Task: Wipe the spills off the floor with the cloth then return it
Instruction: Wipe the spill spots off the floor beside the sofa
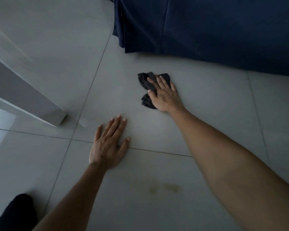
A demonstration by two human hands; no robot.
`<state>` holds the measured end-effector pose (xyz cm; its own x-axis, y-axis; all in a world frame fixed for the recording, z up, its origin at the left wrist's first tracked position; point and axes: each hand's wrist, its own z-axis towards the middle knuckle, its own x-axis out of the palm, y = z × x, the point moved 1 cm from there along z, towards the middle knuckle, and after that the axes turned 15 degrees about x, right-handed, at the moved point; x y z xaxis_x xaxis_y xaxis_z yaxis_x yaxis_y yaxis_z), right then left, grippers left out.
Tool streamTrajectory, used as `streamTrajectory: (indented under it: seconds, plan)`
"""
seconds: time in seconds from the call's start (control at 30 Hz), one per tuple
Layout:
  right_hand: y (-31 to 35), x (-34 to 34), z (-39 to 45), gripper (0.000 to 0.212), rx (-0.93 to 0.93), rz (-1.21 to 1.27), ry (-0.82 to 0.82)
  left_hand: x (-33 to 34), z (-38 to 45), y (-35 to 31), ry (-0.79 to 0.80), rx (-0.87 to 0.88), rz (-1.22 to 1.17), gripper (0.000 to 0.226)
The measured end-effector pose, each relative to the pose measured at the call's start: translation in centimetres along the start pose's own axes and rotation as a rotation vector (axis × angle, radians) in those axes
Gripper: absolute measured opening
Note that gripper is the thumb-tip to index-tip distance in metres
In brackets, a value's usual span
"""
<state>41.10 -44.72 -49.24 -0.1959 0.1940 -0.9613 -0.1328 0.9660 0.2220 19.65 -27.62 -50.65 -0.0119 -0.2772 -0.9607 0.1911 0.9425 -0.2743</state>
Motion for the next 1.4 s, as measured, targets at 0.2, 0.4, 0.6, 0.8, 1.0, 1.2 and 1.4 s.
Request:
streamTrajectory:
  seconds: [0.2, 0.4, 0.6, 0.8, 1.0, 1.2, 1.4]
  plan:
    - [-14.3, -2.4, -1.7, 0.056, 0.254, -0.026, -0.011, 0.3, 0.0, 0.1, -0.035, -0.004, 0.02, 0.064]
    - [-25.3, -4.3, -4.0, 0.058, 0.476, -0.003, -0.051, 0.4, 0.0, 0.3, -0.027, -0.011, 0.03, 0.065]
    - [-32.9, -5.5, -7.0, 0.061, 0.686, -0.001, -0.099, 0.4, 0.1, 0.2, -0.015, -0.025, 0.017, 0.066]
    - [-32.4, -4.7, -9.6, 0.061, 0.851, 0.028, -0.1, 1.0, 0.0, 0.8, -0.025, -0.002, 0.041, 0.063]
    - [-26.0, -3.3, -13.1, 0.061, 0.836, 0.043, -0.026, -0.3, -1.9, -1.0, 0.016, -0.027, -0.013, 0.062]
    - [-19.3, -1.7, -13.4, 0.062, 0.771, 0.024, -0.025, 0.2, -7.4, -1.8, 0.026, -0.08, -0.029, 0.059]
    - [-13.0, -0.2, -11.2, 0.063, 0.682, -0.015, -0.052, 0.1, -7.1, -1.9, -0.008, -0.081, -0.037, 0.059]
